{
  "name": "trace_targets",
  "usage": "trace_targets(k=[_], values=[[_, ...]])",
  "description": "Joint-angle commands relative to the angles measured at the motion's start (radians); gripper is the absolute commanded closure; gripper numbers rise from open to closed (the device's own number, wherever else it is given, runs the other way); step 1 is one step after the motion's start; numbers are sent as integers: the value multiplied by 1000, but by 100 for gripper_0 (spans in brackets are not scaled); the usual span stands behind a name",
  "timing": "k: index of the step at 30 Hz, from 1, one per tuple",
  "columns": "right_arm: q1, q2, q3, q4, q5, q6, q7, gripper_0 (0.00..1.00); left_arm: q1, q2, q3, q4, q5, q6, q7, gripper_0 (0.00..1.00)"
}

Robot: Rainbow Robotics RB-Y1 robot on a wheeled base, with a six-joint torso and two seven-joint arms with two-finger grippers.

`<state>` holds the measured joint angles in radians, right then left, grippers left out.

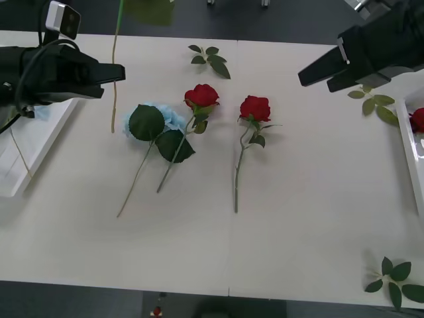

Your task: Put the red flowers into the right box and the blue flowers into the left box

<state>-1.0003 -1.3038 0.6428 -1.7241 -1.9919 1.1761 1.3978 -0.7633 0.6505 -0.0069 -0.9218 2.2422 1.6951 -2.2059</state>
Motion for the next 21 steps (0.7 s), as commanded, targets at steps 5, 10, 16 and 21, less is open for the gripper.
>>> trace_targets(k=[5,10,16,21], values=[[0,103,106,31,231,92,-72,0,-39,186,10,75,-13,-9,-29,100],[52,247,164,75,384,16,-171,0,-39,294,10,129,-81,-18,-28,100],[135,419,161,159,633,-79,-339,0,-39,400,11,167,-187,-66,-28,100],[140,518,149,238,751,-82,-470,0,-39,462,11,182,-274,-123,-28,100]])
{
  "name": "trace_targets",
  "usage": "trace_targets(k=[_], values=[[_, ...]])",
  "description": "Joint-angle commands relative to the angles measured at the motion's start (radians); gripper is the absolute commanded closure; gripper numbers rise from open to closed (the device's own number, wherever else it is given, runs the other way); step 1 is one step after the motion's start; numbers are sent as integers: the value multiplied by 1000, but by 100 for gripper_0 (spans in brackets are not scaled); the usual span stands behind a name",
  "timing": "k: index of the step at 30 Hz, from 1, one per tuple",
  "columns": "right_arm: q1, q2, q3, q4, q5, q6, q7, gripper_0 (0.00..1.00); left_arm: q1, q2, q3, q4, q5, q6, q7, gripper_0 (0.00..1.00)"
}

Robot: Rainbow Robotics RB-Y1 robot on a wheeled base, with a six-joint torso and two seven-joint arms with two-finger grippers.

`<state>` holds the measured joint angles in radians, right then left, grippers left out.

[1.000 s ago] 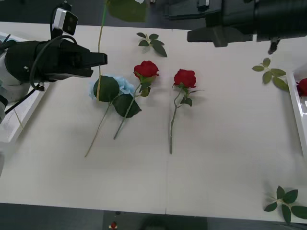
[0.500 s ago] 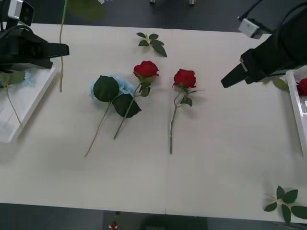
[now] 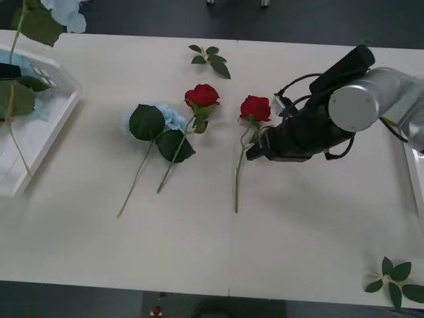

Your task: Put the red flowers into the right box and the blue flowers into the left box

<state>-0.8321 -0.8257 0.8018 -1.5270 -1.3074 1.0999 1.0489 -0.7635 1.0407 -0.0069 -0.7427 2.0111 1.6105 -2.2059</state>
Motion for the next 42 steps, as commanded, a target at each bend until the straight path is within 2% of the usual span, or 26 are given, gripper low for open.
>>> trace_targets(k=[1,7,14,27,29,30,32,42], values=[[-28,60,-19,56,91,-6,-144,0,-39,82,10,8,-58,-52,-28,100],[-28,232,-118,180,293,32,-283,0,-39,124,13,68,-144,-144,-32,100],[-32,381,-193,275,493,89,-319,0,-39,156,59,86,-299,-241,-38,100],[-30,520,-194,396,720,61,-377,0,-39,156,120,92,-678,-385,-69,100],[-32,522,-193,398,731,60,-372,30,-39,154,117,92,-733,-380,-71,100],[-30,524,-193,398,735,61,-369,70,-37,150,110,92,-770,-379,-71,100],[-32,522,-191,398,738,61,-365,100,-34,145,107,92,-793,-374,-71,100],[-28,507,-190,398,744,61,-334,100,12,113,105,91,-796,-374,-80,100]])
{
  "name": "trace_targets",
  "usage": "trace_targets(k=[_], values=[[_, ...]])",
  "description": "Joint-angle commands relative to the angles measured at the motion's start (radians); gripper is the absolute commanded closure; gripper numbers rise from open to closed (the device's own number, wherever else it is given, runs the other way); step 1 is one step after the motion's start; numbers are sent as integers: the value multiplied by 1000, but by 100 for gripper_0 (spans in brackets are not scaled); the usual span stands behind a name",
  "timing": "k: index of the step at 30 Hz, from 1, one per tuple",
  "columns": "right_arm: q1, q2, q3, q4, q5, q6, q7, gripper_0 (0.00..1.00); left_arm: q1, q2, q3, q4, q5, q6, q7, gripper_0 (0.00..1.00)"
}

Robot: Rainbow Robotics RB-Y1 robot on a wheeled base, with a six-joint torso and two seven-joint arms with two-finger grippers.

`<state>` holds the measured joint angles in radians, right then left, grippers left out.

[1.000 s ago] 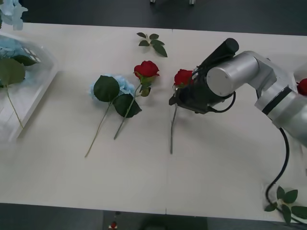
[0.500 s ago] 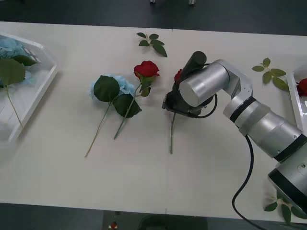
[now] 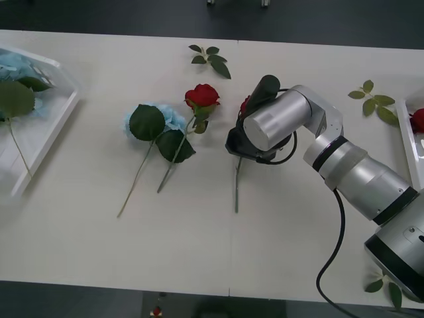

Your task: Put the red flowers into the right box and the blue flowers into the left box

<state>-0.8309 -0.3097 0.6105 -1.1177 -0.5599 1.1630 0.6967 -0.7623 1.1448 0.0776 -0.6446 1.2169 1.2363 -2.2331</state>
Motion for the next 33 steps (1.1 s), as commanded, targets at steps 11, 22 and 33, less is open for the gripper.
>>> trace_targets(k=[11,22,33], values=[[-36,-259,-67,-249,-209,173,73,100,21,3,21,-6,0,-12,-76,18],[-36,-712,-192,-438,-604,328,241,100,21,3,21,-6,0,-23,-79,14],[-37,-982,-195,-165,-626,412,696,100,20,3,22,-6,173,124,-86,13]])
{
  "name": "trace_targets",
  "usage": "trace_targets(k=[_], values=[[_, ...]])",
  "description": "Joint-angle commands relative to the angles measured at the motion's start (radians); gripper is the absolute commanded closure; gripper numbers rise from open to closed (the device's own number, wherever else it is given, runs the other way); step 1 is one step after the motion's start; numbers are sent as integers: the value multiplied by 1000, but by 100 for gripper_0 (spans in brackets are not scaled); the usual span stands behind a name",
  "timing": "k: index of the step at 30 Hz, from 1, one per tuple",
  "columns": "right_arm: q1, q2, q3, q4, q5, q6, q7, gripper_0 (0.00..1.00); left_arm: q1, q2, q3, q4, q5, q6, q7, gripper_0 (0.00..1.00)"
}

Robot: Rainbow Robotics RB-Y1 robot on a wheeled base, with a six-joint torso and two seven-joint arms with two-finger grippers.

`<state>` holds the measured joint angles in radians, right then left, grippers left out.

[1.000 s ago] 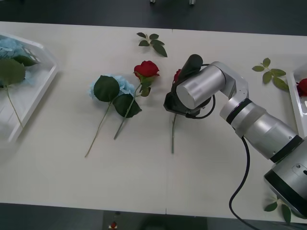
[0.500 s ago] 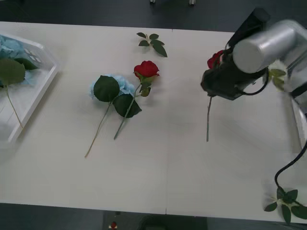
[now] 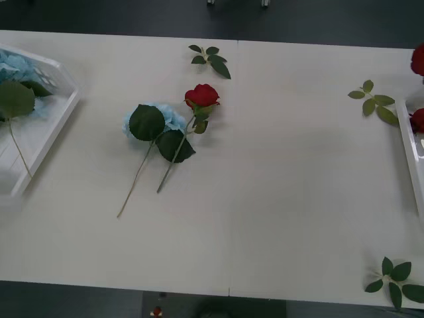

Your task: Put the red flowers into the right box and the blue flowers into the left box

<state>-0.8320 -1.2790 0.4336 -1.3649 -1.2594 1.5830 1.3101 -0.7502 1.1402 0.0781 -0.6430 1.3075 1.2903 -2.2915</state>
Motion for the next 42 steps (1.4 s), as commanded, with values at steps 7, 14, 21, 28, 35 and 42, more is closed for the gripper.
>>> trace_targets(k=[7,14,21,28,35,42], values=[[-36,44,-24,328,265,-170,228,100,9,6,22,-7,266,211,-28,13],[-36,124,-24,547,471,-368,345,100,8,-40,20,-9,407,319,-28,13],[-30,148,-24,645,565,-425,382,100,8,-129,22,-26,450,360,-42,13],[16,178,-24,649,618,-515,419,42,6,-198,20,-63,444,359,-59,13],[19,184,-24,619,634,-500,436,12,6,-240,19,-96,395,313,-72,13],[19,179,-104,535,629,-383,448,12,6,-241,-77,-118,411,182,-74,13]])
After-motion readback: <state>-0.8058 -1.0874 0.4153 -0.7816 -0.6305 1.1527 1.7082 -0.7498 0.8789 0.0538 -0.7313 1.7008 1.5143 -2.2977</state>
